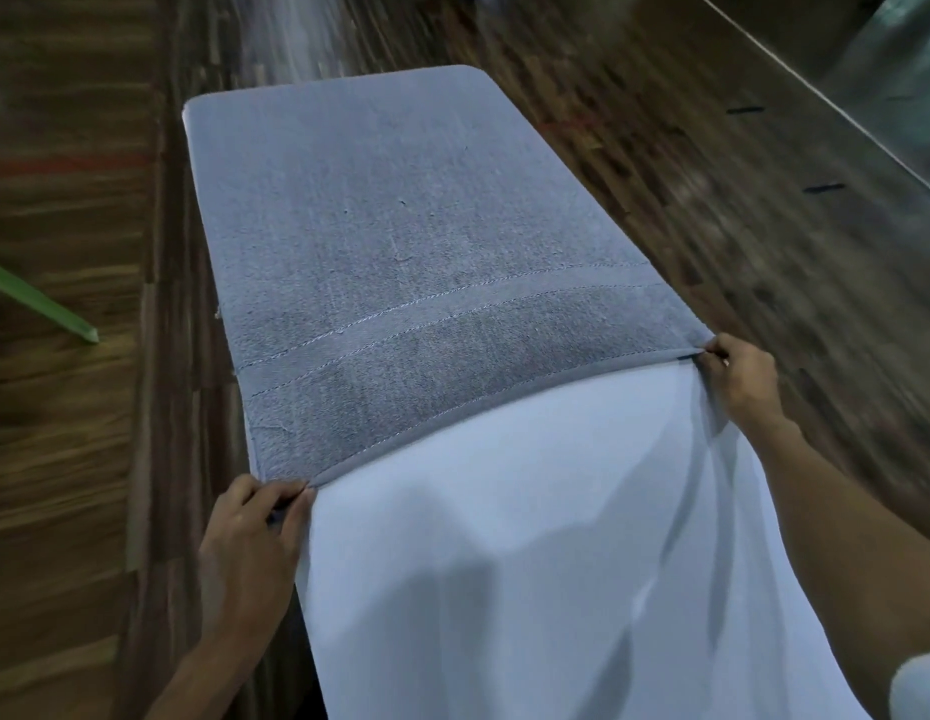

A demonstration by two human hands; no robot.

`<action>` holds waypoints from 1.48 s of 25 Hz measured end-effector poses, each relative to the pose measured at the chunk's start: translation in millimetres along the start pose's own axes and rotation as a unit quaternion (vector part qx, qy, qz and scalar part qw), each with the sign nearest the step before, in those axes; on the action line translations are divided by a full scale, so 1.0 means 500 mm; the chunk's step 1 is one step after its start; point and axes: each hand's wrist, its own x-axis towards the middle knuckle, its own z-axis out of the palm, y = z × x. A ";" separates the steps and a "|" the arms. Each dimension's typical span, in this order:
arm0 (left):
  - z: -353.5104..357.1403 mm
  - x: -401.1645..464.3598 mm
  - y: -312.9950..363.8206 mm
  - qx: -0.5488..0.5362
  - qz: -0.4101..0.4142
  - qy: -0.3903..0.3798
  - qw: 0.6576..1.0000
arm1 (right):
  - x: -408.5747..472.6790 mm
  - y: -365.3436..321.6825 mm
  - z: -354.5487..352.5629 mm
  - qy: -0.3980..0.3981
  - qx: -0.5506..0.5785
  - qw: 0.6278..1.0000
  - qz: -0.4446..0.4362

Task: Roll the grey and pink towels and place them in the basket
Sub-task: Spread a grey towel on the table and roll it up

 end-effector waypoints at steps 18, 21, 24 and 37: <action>-0.006 -0.594 0.111 0.038 -0.029 0.038 0.998 | -0.391 0.354 -0.174 -0.049 -0.007 0.999 0.004; -0.011 -0.663 0.144 0.038 -0.043 0.045 0.997 | -0.414 0.384 -0.200 -0.060 -0.013 0.998 -0.032; -0.008 -0.731 0.169 0.056 -0.069 0.046 0.995 | -0.443 0.405 -0.223 -0.065 -0.020 0.995 -0.072; 0.088 -0.701 0.292 0.171 -0.013 -0.061 0.983 | -0.474 0.404 -0.226 -0.123 -0.067 0.943 -0.303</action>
